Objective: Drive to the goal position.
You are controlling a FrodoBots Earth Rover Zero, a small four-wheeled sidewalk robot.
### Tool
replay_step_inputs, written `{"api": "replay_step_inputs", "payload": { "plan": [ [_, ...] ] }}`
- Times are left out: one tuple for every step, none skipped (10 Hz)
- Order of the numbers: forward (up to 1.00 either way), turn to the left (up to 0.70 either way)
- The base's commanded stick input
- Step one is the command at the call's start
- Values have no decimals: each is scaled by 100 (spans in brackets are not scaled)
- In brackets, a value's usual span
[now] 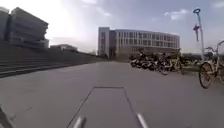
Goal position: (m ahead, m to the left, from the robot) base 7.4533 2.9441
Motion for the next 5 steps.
{"api": "replay_step_inputs", "payload": {
  "plan": [
    [100,0],
    [100,0],
    [100,0],
    [100,0],
    [100,0]
  ]
}}
